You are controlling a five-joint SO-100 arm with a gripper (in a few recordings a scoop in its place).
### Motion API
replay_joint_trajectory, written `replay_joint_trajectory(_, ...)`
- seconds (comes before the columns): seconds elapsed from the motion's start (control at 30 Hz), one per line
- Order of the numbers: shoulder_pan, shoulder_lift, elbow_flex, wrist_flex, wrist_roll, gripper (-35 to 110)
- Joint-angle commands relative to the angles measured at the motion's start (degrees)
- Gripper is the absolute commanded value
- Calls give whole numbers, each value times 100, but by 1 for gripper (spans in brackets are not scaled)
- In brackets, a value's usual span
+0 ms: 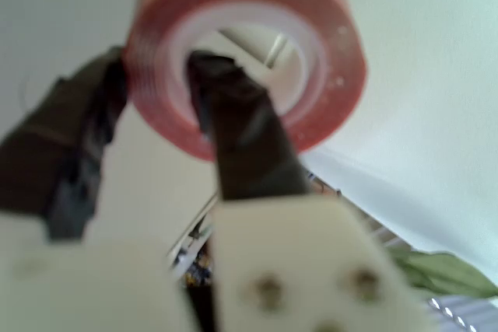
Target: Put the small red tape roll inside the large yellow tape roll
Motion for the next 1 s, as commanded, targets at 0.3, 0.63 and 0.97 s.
replay_joint_trajectory(0.3, -220, -589, -1354, -44, 53, 0)
replay_joint_trajectory(0.63, -861, -2250, -3226, -26, 53, 0)
replay_joint_trajectory(0.97, -1811, -4939, -7365, 1213, 53, 0)
